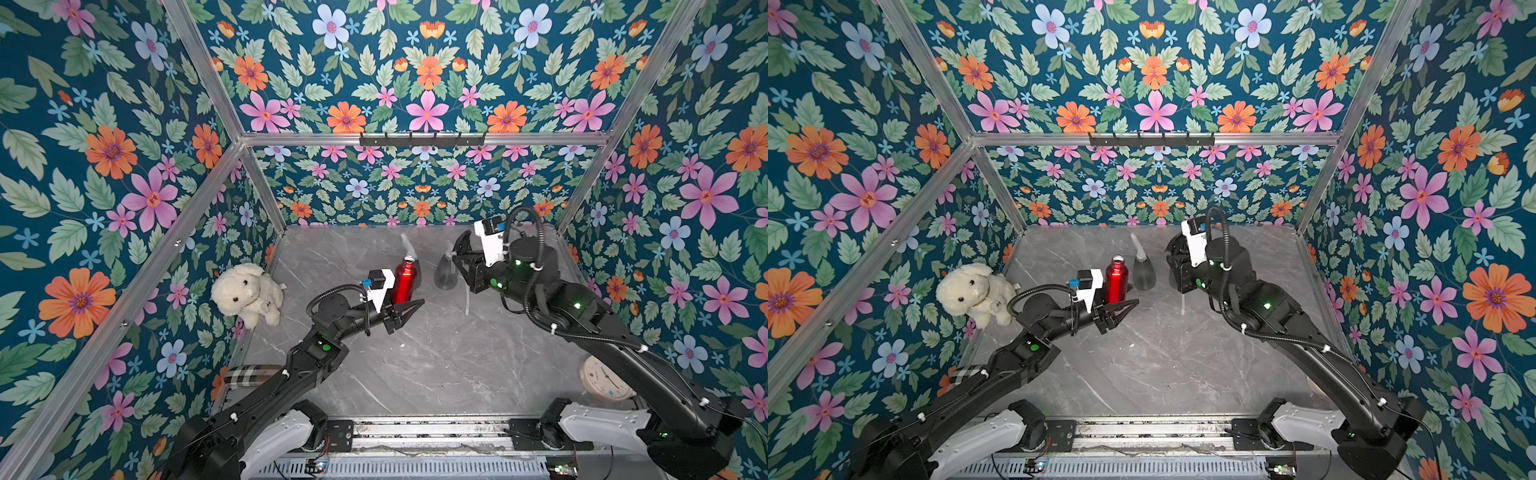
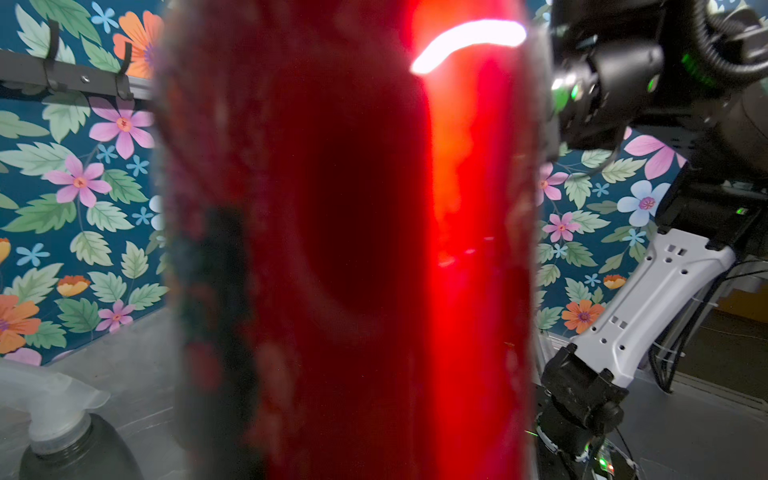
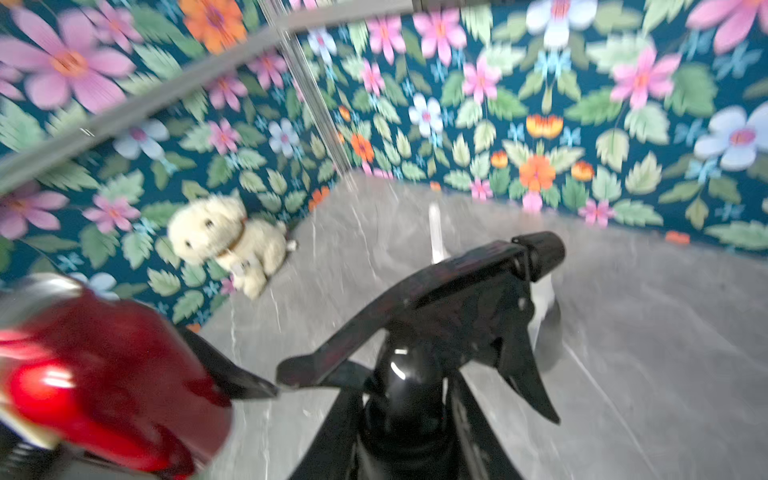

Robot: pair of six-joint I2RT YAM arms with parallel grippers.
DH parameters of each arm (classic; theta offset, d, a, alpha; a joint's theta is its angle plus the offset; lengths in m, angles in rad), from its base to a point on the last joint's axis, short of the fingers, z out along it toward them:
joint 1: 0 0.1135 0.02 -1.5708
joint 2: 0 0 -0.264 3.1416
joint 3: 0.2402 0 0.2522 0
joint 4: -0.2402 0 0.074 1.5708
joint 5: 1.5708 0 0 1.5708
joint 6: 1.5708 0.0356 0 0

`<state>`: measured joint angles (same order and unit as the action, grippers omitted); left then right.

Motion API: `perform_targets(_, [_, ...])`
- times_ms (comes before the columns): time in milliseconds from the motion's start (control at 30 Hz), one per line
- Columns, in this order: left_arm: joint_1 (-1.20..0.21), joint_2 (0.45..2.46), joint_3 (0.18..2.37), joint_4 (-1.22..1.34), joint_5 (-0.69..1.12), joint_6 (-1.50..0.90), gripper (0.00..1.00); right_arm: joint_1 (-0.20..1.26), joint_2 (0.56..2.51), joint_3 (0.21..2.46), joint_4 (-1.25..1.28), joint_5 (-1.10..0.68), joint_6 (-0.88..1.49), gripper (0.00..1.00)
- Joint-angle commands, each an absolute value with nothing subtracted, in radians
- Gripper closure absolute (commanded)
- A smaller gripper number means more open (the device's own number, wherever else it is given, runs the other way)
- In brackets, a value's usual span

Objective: Attach spray nozzles to spray bottles
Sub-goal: Insert the spray nozzle into the spray bottle.

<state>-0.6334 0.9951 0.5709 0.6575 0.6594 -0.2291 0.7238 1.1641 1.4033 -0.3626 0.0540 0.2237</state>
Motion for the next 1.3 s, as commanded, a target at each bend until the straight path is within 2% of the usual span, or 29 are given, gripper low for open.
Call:
perform_targets(0, [-0.634,1.006,0.583,0.729,0.699,-0.243,1.0,0.724,1.174,1.477,-0.163,0.017,0.131,0.74])
perform_targets(133, [-0.634,1.014,0.593,0.737,0.733,-0.253,1.0,0.725,1.227,1.577,-0.059,-0.079,0.122,0.74])
perform_targets(433, [-0.635,1.05,0.613,0.75,0.775,-0.272,1.0,0.747,1.28,1.602,0.179,-0.246,0.149,0.75])
perform_targets(867, [-0.643,1.059,0.618,0.766,0.784,-0.275,1.0,0.767,1.381,1.699,0.173,-0.353,0.217,0.75])
perform_targets(1267, [-0.644,1.048,0.614,0.766,0.775,-0.261,1.0,0.782,1.387,1.66,0.164,-0.365,0.232,0.77])
